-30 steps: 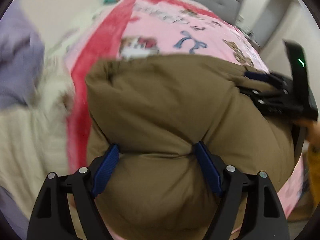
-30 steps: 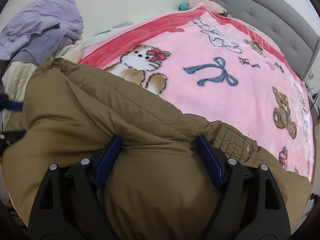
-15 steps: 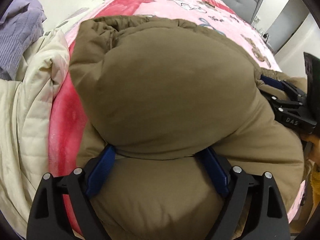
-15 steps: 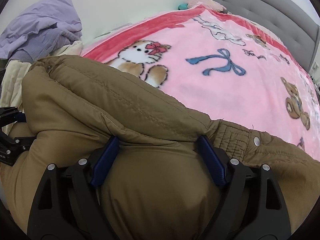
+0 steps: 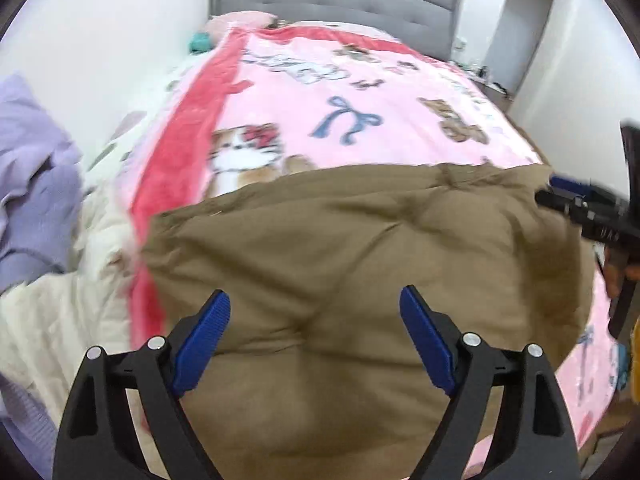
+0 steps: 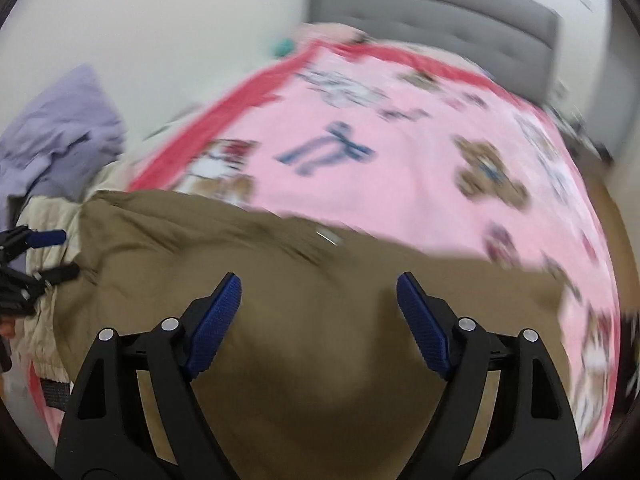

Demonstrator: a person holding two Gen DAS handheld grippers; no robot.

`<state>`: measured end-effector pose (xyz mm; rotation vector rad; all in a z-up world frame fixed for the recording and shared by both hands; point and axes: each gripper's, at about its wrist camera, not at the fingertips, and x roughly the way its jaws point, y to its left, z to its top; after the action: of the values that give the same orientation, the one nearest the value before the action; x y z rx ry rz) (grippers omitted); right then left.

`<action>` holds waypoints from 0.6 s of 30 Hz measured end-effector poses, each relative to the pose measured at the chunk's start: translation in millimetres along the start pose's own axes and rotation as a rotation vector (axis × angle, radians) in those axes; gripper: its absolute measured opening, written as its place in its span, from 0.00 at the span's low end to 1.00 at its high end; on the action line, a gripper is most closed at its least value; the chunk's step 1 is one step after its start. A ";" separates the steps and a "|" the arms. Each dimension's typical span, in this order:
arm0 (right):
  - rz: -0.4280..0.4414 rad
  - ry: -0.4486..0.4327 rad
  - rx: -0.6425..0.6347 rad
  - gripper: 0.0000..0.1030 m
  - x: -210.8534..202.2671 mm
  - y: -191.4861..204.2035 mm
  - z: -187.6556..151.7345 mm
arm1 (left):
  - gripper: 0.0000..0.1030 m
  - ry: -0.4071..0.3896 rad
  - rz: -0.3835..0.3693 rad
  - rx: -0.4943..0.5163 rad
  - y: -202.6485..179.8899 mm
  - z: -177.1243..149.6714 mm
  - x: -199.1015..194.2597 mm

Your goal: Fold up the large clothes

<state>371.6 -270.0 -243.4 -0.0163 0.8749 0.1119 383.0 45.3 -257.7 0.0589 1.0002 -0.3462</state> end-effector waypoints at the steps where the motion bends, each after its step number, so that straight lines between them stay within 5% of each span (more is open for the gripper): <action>1: -0.041 0.002 0.015 0.74 -0.4 -14.2 -10.5 | 0.84 0.012 -0.007 0.001 -5.3 3.0 7.0; 5: -0.081 0.034 0.038 0.78 11.6 -44.9 -33.2 | 0.84 0.077 0.032 -0.032 -6.4 9.6 49.8; 11: -0.124 0.079 0.048 0.79 27.3 -69.9 -29.9 | 0.85 0.123 0.048 -0.198 52.7 27.7 76.1; 18: 0.012 0.201 0.156 0.79 48.9 -110.9 -37.6 | 0.85 0.216 0.064 -0.153 70.6 29.6 94.9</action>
<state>385.5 -378.0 -308.5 0.1255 1.0828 0.0534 475.6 81.3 -328.4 -0.0106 1.2336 -0.2070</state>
